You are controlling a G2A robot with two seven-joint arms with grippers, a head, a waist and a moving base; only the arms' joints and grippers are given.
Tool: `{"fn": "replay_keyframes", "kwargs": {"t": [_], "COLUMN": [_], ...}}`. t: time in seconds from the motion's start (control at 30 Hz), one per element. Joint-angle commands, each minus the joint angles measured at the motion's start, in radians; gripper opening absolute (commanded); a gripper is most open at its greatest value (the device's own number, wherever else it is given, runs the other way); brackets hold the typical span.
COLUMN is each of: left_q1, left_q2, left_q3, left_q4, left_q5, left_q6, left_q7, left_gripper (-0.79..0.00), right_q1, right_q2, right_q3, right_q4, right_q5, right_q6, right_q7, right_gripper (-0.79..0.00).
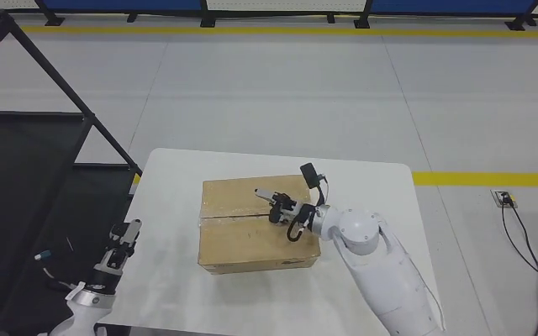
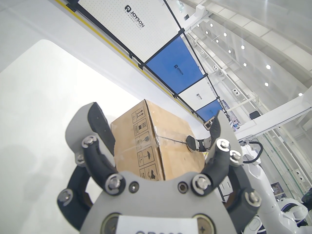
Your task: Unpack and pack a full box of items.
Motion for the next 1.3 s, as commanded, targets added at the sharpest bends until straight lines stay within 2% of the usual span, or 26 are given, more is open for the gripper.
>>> {"fn": "replay_keyframes", "kwargs": {"t": [0.0,0.03,0.1,0.13,0.27,0.5,0.8,1.1,1.27], "left_q1": [0.001,0.001,0.001,0.0,-0.003,-0.009,-0.019,-0.032,-0.04], "left_q2": [0.001,0.001,0.002,0.002,0.004,0.008,0.013,0.017,0.019], "left_q3": [0.002,0.003,0.006,0.007,0.013,0.016,0.012,0.026,0.032], "left_q4": [-0.002,-0.003,-0.005,-0.006,-0.007,0.001,0.012,0.012,0.014], "left_q5": [0.003,0.004,0.004,0.005,0.007,0.004,-0.011,-0.006,-0.005], "left_q6": [0.0,0.001,0.003,0.005,0.008,0.011,0.015,0.018,0.023], "left_q7": [0.002,0.003,0.005,0.005,0.003,0.01,0.008,0.008,0.005], "left_gripper": [0.0,0.0,0.0,0.0,0.0,0.0,0.0,0.0,0.0], "right_q1": [-0.011,-0.017,-0.029,-0.034,-0.051,-0.038,-0.028,-0.089,-0.127], "right_q2": [0.003,0.006,0.011,0.014,0.022,0.026,0.034,0.049,0.055], "right_q3": [0.008,0.014,0.026,0.031,0.039,0.034,0.051,0.106,0.151], "right_q4": [-0.012,-0.019,-0.035,-0.044,-0.085,-0.103,-0.09,-0.161,-0.186], "right_q5": [-0.002,-0.003,-0.006,-0.015,-0.057,-0.107,-0.107,-0.109,-0.072], "right_q6": [0.002,0.001,0.003,0.009,0.059,0.226,0.283,0.339,0.325], "right_q7": [-0.003,0.0,0.006,0.006,-0.016,-0.073,-0.068,-0.119,-0.156], "right_gripper": [-0.055,-0.4,-0.613,-0.785,-0.785,-0.785,-0.785,-0.785,-0.785]}}
